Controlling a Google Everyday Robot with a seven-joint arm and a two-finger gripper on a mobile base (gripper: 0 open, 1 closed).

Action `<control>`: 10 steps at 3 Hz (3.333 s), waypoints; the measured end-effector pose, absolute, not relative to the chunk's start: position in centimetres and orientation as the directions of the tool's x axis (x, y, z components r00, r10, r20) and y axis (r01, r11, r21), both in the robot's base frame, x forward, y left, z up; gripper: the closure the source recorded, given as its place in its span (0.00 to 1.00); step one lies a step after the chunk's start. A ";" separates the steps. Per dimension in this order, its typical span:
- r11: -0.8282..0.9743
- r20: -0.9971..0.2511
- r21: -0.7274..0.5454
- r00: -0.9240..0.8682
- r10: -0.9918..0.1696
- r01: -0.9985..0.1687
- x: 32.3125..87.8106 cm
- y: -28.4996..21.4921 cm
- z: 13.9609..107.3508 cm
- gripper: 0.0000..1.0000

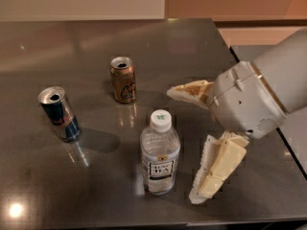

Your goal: Knock blue plastic bottle over

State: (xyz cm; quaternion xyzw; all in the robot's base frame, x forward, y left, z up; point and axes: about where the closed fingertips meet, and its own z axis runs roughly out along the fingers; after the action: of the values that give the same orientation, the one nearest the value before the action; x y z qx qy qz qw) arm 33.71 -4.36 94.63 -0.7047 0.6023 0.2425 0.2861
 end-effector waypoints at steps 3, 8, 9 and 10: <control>-0.150 -0.776 -0.049 0.132 -0.617 -0.987 32.9 -1.2 92.7 0.41; -0.174 -0.340 -0.133 0.210 -0.917 -0.976 35.9 -4.9 96.5 1.00; -0.200 -0.220 -0.140 0.228 -0.948 -0.970 37.0 -5.5 95.5 1.00; -0.221 -0.140 -0.135 0.240 -0.961 -0.966 37.9 -5.7 94.4 1.00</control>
Offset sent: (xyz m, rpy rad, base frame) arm -0.0070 0.0330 -0.0291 0.1339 0.0993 0.0426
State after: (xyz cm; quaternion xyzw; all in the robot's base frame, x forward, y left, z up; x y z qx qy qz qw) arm 37.91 -5.72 94.43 -0.7813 0.6164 0.0130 0.0968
